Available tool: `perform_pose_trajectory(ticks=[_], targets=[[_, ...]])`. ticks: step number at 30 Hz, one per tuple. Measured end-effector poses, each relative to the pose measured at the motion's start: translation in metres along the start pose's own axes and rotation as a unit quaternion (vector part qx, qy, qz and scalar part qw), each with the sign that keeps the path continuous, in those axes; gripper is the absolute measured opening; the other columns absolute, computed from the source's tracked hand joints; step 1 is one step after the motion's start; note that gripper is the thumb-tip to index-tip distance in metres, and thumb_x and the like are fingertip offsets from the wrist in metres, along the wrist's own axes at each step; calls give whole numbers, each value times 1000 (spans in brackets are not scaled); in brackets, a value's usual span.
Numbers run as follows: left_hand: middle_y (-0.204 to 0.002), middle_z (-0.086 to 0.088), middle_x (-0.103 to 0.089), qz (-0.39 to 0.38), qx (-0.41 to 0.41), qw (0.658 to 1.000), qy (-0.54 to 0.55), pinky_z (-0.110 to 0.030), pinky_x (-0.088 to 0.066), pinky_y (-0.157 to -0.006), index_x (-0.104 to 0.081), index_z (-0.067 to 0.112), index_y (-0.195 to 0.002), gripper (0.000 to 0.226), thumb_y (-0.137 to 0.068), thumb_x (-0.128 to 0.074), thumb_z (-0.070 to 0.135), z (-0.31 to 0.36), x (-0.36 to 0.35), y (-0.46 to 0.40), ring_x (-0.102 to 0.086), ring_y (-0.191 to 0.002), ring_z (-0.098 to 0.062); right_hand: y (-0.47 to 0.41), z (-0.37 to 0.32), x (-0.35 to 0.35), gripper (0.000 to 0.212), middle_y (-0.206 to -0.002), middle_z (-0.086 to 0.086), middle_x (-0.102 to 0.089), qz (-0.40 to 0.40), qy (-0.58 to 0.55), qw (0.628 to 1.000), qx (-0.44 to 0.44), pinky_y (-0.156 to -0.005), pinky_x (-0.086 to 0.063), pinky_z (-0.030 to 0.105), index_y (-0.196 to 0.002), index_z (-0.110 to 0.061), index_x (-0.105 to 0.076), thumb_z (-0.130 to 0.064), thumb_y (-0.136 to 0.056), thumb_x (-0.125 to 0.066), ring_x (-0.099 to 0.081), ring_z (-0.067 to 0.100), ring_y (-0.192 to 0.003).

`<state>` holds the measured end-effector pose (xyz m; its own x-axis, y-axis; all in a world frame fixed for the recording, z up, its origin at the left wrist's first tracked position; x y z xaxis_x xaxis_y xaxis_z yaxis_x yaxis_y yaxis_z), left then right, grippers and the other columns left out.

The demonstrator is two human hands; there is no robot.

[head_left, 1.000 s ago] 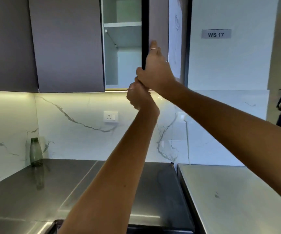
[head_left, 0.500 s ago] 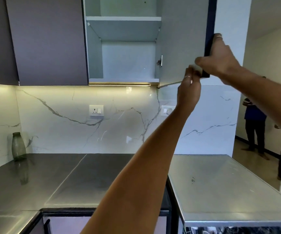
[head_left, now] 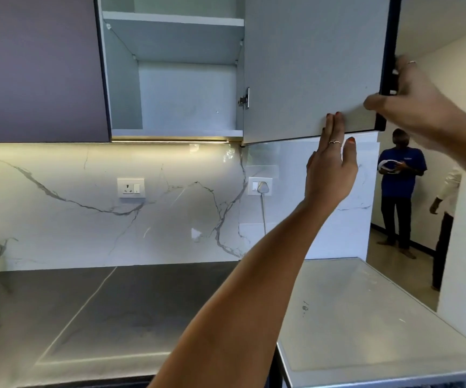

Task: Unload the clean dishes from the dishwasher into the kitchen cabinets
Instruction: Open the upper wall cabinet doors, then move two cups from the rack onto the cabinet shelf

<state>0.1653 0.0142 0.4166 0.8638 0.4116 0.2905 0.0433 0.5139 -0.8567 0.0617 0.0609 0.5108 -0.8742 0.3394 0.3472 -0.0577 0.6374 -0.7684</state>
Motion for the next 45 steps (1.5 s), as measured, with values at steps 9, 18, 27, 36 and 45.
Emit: perform_pose_trajectory(ticks=[9,18,27,36,45], targets=[[-158,-2,-19,-4,-29,998,-58,-48,-28,-112,-24,15,-150,53,-100,-30,31,-78,-26,38,-23,-144,-17,40,34,-35,13,-115,3,-57,50,68,996,14,-88,-50,22,-107,-28,-52,-25,-95,-47,-57,11,-101],[-161,4,-4,-287,67,949,-112,-42,-12,-117,-8,22,-153,56,-102,-26,37,-171,-85,208,-9,-147,-13,160,153,-45,38,-98,-11,-55,62,174,975,-125,-81,-46,17,-114,-17,-49,-49,-92,-48,-55,-4,-88],[-161,4,-4,-566,-122,801,-149,-39,-8,-120,-11,21,-153,56,-102,-26,39,-169,-131,363,-4,-148,-13,352,296,-38,37,-110,9,-67,35,244,865,-437,-90,-50,31,-124,-7,-49,-20,-89,-51,-65,28,-98],[-161,0,0,-712,-41,672,-199,-41,-6,-118,-6,17,-153,62,-100,-36,30,-174,-194,425,2,-148,-16,458,380,-54,42,-117,18,-61,-132,218,800,-544,-92,-49,40,-126,0,-50,-17,-88,-57,-59,32,-105],[-161,0,2,-724,67,642,-245,-43,-7,-121,2,17,-152,78,-95,-50,29,-211,-261,443,1,-148,-17,507,451,-101,52,-130,18,-53,-246,142,762,-582,-97,-41,35,-130,0,-47,-24,-87,-63,-50,31,-120]])
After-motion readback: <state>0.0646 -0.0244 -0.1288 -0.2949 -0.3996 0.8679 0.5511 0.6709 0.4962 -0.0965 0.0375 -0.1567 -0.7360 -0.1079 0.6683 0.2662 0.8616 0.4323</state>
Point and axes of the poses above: each hand's wrist, its own y-axis away from the middle knuckle, its own x-axis out of the back of the hand, z = x × y, the point moved 1 cm from there along -y, towards the middle knuckle
